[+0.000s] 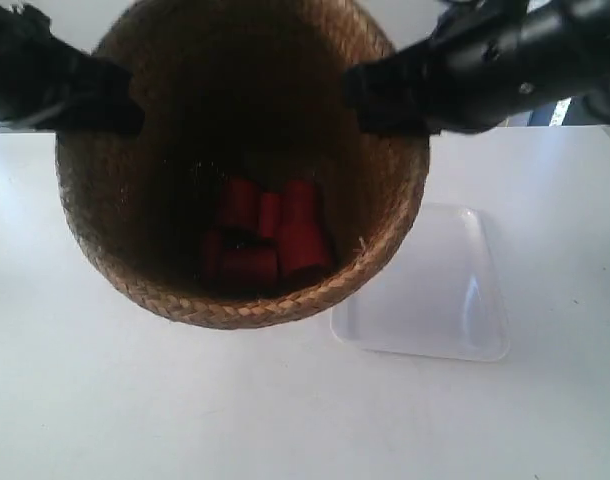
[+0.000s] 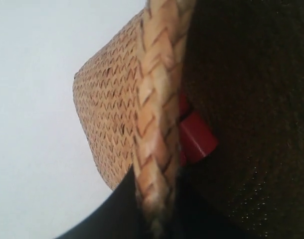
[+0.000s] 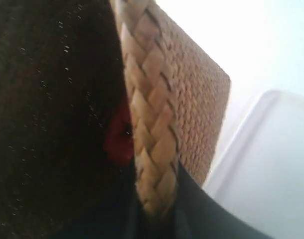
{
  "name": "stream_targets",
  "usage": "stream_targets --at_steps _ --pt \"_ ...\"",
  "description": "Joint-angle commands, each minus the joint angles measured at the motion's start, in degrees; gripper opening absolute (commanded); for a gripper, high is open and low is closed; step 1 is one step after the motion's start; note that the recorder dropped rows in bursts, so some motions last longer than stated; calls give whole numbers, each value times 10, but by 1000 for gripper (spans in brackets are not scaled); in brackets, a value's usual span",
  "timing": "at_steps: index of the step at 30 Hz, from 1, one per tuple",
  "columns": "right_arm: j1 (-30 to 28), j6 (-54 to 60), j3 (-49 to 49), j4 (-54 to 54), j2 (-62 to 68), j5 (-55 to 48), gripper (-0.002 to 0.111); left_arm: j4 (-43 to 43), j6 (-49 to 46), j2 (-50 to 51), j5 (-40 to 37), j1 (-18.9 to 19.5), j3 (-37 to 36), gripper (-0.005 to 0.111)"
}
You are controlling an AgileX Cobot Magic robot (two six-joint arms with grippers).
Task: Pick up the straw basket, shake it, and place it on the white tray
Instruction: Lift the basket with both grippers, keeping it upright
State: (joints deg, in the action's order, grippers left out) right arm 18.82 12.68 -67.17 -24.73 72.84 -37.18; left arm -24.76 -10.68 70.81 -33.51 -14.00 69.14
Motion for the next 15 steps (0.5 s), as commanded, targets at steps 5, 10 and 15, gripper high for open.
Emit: stream_targets --at_steps 5,10,15 --pt "6 -7 55 4 23 40 0 -45 -42 2 26 -1 -38 0" --pt "8 -9 54 2 31 45 0 -67 -43 -5 27 -1 -38 0" --pt "14 24 8 -27 -45 9 0 -140 -117 -55 -7 -9 -3 0"
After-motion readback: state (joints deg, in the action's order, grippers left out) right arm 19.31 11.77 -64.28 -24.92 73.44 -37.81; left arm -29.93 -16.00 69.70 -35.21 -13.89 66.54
